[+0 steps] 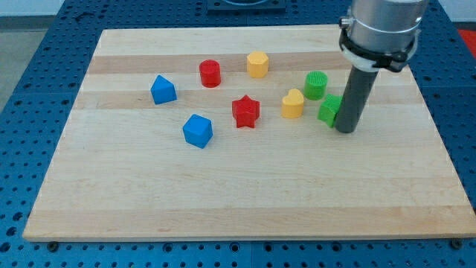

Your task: Slide the green star towards the green circle

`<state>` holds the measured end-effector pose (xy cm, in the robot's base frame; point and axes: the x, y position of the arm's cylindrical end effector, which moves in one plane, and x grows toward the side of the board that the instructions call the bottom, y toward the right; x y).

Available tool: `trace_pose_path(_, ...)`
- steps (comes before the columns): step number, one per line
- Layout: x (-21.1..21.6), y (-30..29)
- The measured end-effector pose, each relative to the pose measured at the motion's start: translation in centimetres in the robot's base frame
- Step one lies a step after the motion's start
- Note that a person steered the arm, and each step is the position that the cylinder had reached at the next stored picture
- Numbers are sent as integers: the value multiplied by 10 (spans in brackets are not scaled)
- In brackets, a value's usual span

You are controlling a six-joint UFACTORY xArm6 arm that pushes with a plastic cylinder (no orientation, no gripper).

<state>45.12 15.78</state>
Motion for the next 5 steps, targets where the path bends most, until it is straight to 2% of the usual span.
trace_pose_path(1,0,5)
trace_pose_path(2,18,-2)
trace_pose_path(3,27,-34)
trace_pose_path(4,17,-43)
trace_pose_path(5,10,-26)
